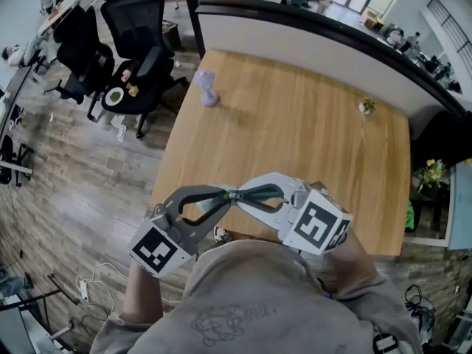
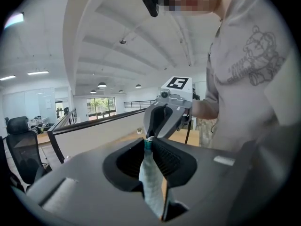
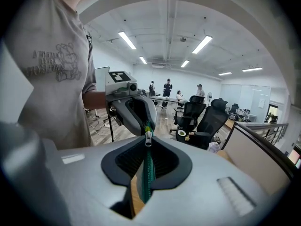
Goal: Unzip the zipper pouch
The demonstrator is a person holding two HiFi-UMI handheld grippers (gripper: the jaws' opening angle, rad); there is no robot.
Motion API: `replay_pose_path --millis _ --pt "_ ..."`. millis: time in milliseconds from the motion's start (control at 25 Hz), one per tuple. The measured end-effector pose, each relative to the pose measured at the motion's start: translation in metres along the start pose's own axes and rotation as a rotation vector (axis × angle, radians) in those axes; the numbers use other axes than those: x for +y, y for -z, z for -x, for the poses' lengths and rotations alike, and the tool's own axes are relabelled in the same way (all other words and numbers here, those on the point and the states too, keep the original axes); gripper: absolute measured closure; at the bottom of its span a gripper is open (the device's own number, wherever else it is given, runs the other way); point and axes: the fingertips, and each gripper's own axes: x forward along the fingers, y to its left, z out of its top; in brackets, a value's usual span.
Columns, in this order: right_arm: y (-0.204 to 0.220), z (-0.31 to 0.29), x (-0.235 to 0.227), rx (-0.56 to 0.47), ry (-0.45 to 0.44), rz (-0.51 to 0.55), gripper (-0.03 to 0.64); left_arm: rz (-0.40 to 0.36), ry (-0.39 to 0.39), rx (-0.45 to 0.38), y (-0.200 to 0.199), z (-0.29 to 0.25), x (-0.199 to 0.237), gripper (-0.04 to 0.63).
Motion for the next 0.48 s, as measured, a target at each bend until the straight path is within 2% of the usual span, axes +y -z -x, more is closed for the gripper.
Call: replay_pose_path --millis 280,480 --pt "0.007 0.002 -0.002 -0.007 -0.014 -0.051 0.571 0.032 0.02 0.028 0.006 -0.006 -0.001 0.546" --pt "0.015 0.003 -0.004 0.013 -0.025 -0.069 0.572 -0.034 0.051 0.077 0.014 -0.011 0.0 0.546"
